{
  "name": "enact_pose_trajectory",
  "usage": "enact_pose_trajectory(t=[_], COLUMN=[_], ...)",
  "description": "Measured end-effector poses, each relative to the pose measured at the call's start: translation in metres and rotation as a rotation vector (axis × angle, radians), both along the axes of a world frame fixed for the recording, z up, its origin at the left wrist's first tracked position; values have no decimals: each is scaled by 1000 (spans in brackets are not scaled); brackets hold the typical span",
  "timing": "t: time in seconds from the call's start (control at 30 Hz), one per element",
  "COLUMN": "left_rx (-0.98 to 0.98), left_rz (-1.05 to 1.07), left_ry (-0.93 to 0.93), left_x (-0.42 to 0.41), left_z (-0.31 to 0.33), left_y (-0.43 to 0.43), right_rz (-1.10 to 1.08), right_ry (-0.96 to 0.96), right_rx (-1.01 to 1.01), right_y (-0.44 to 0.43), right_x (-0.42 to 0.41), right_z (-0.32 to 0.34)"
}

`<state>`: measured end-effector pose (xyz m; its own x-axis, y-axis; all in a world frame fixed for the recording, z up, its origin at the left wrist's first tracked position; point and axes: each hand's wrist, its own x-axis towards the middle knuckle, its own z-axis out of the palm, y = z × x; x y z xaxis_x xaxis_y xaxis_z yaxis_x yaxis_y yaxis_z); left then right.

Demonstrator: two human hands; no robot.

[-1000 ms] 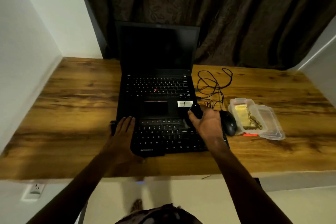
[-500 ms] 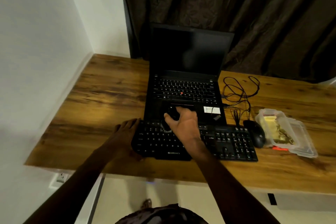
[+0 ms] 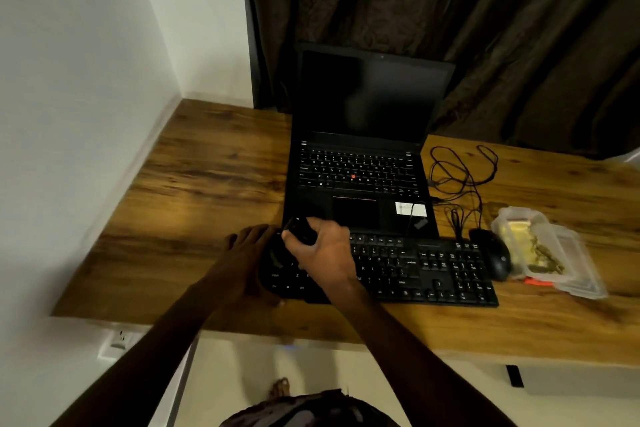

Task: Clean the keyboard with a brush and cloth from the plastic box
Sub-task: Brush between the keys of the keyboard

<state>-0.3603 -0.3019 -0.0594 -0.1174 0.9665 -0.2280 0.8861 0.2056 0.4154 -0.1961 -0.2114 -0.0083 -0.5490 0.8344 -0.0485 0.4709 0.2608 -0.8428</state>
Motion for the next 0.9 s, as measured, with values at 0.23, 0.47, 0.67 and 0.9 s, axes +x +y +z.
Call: enact_pose_trajectory(t=[0.23, 0.47, 0.67, 0.9], left_rx=[-51, -88, -115, -42], left_rz=[25, 16, 45, 61], left_ry=[39, 76, 99, 146], left_x=[5, 12, 18, 31], left_z=[2, 3, -1, -3], left_y=[5, 12, 16, 16], right_rz=[-156, -337, -424, -522], right_ry=[-32, -52, -95, -16], right_rx=[-37, 18, 62, 36], right_y=[19, 38, 53, 66], right_x=[57, 116, 161, 220], right_z=[-2, 0, -2, 1])
